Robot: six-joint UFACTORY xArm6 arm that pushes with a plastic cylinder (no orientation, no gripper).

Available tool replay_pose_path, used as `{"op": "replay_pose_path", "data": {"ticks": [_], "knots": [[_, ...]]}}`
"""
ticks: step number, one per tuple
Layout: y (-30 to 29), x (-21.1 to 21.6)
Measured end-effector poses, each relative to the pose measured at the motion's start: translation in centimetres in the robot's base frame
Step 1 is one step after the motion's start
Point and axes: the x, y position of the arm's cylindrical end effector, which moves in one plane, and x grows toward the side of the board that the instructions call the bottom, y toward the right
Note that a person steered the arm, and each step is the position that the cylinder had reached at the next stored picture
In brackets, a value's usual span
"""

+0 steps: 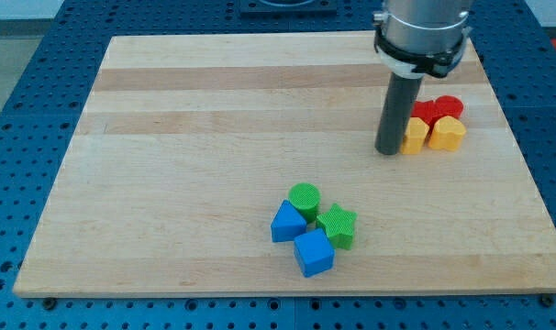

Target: Move your hand towards the top right

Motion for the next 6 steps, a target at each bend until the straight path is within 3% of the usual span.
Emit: {"op": "replay_pose_path", "data": {"ticks": [2,5,6], "knots": [[1.2,0.0],[-5.7,-0.2],[-9.7,-5.1]]}}
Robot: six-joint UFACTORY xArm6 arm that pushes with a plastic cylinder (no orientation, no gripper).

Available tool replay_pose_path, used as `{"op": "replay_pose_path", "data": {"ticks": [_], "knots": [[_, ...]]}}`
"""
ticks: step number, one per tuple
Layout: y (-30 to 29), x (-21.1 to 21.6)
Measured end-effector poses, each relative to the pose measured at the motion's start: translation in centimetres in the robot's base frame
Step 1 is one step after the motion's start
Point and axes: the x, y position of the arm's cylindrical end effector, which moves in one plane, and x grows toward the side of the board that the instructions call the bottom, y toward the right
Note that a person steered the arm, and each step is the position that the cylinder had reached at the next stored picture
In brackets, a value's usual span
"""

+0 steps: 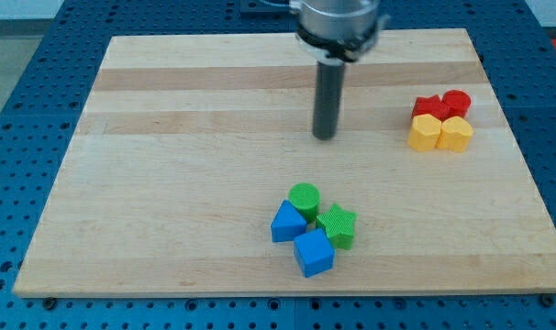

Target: Move your hand towards the top right

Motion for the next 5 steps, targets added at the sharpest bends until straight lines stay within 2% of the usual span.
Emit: {"op": "replay_pose_path", "data": {"ticks": [1,3,5], "knots": [[0.5,-7.2],[1.4,-11.0],[15.2,-19.6]]}}
